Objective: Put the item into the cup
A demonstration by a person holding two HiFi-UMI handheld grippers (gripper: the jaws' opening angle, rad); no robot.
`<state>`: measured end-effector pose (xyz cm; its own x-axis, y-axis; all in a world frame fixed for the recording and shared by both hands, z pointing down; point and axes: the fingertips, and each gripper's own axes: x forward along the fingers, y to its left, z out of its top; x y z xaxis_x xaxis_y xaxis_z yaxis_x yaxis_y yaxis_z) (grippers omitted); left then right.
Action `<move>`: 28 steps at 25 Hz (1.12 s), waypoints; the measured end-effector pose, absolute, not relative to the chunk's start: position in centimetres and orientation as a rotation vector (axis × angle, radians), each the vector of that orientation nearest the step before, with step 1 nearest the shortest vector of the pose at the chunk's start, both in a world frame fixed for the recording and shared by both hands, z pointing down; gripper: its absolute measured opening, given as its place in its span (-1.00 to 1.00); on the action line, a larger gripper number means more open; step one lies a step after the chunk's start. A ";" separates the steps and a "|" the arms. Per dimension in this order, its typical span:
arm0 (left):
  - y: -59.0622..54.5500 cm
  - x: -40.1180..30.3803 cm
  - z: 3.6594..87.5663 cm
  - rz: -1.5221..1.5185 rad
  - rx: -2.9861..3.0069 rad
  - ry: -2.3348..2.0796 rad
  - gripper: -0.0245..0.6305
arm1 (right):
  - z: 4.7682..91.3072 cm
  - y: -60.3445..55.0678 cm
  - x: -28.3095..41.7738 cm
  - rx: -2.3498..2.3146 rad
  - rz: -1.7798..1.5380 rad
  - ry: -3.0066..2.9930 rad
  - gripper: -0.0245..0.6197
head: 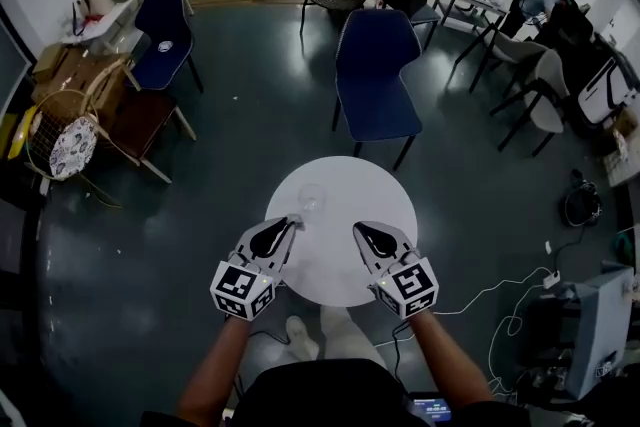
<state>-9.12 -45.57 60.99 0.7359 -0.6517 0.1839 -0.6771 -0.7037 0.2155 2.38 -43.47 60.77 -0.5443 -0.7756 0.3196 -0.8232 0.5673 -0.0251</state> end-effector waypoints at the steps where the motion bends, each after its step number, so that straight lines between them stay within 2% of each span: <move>1: -46.3 -8.7 61.7 0.153 2.665 -1.046 -0.77 | 61.4 -43.8 2.8 1.320 0.259 -2.526 -0.88; 13: -53.9 -3.7 70.0 0.410 2.641 -1.069 -0.77 | 66.7 -48.1 7.6 1.319 0.398 -2.509 -0.88; 28: -60.3 -0.2 78.8 0.590 2.609 -1.028 -0.77 | 72.4 -50.2 10.8 1.298 0.496 -2.453 -0.88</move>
<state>-0.20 -60.27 78.78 0.6640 -0.5849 0.4658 -0.6972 -0.7094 0.1030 10.81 -50.16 72.41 -0.5353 -0.7248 0.4338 -0.8364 0.5265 -0.1525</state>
